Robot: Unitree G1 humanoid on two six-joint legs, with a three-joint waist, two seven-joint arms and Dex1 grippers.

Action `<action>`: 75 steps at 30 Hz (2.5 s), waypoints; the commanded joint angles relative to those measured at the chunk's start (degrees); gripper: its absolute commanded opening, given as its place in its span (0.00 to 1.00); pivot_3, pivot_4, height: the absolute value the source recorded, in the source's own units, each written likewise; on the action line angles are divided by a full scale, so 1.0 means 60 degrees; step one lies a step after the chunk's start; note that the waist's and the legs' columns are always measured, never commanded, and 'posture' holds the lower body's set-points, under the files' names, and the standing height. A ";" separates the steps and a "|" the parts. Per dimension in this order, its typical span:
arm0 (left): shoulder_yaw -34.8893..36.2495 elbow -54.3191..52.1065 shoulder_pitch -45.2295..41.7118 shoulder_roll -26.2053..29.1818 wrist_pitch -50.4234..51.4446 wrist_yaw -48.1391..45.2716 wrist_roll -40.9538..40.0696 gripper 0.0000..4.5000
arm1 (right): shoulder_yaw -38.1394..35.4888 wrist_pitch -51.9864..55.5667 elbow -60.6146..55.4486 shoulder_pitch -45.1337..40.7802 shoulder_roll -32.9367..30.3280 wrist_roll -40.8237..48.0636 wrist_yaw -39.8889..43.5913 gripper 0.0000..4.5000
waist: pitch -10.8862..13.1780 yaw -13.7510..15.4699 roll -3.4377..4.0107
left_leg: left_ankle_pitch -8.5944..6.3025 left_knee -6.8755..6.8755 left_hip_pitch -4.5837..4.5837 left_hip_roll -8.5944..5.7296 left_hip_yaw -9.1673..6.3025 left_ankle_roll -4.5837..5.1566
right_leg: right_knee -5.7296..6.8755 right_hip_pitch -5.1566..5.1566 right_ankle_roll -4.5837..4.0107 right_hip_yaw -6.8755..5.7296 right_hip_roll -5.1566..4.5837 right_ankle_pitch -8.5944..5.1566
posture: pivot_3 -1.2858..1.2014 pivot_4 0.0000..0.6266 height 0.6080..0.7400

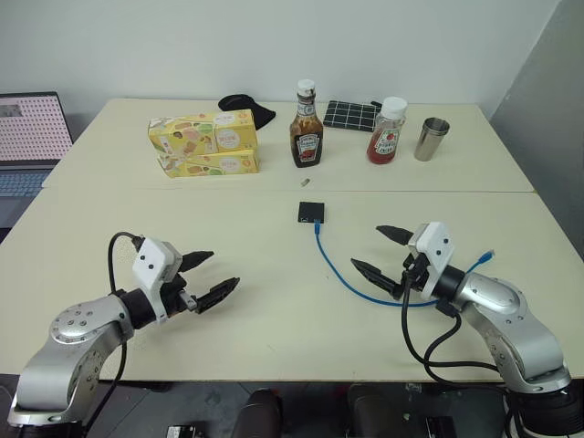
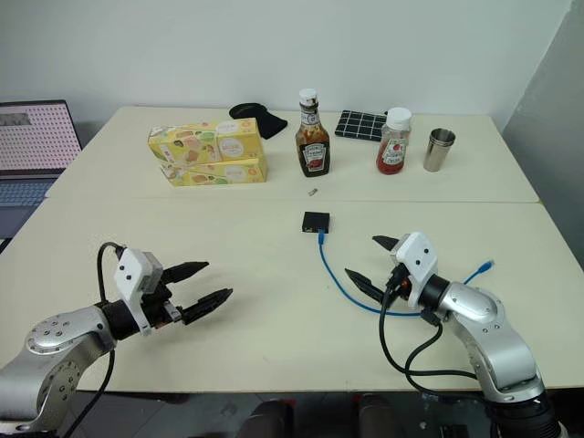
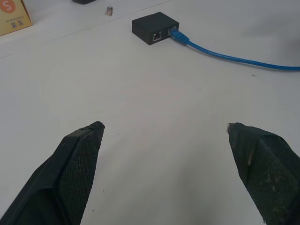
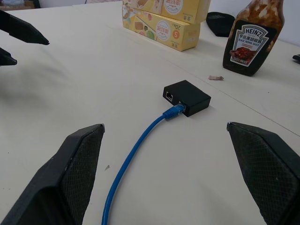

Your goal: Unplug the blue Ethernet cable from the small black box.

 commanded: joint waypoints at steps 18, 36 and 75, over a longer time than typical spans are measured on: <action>-0.0025 -0.0358 -0.0251 -0.0163 -0.0216 -0.0117 -0.0005 1.00 | 0.0776 0.0145 0.0002 -0.0192 0.0728 -0.0566 -0.0690 0.98 | 0.0000 -0.0001 0.0000 | 0.0000 0.0000 0.0000 0.0001 0.0001 0.0000 | 0.0000 -0.0001 0.0000 0.0002 0.0000 0.0000 | 0.52 0.24 1.00; 0.0197 0.0719 -0.1156 0.0575 -0.0435 -0.1968 -0.0505 1.00 | 0.2040 0.1703 0.4194 -0.3306 0.4829 -0.2506 -0.3850 0.98 | 0.0002 -0.0029 0.0004 | 0.0001 -0.0007 -0.0002 -0.0001 0.0008 -0.0001 | 0.0010 -0.0022 -0.0003 0.0002 0.0003 0.0001 | 0.52 0.24 1.00; 0.0428 0.0966 -0.2815 0.0077 0.3487 -0.1317 -0.3626 1.00 | 0.3537 -0.7356 0.4673 -0.4507 0.0862 -0.4186 0.0779 0.02 | 0.0008 -0.0171 -0.0003 | 0.0000 0.0003 -0.0035 0.0003 0.0028 0.0001 | 0.0016 -0.0057 -0.0001 0.0007 0.0003 0.0001 | 0.52 0.24 1.00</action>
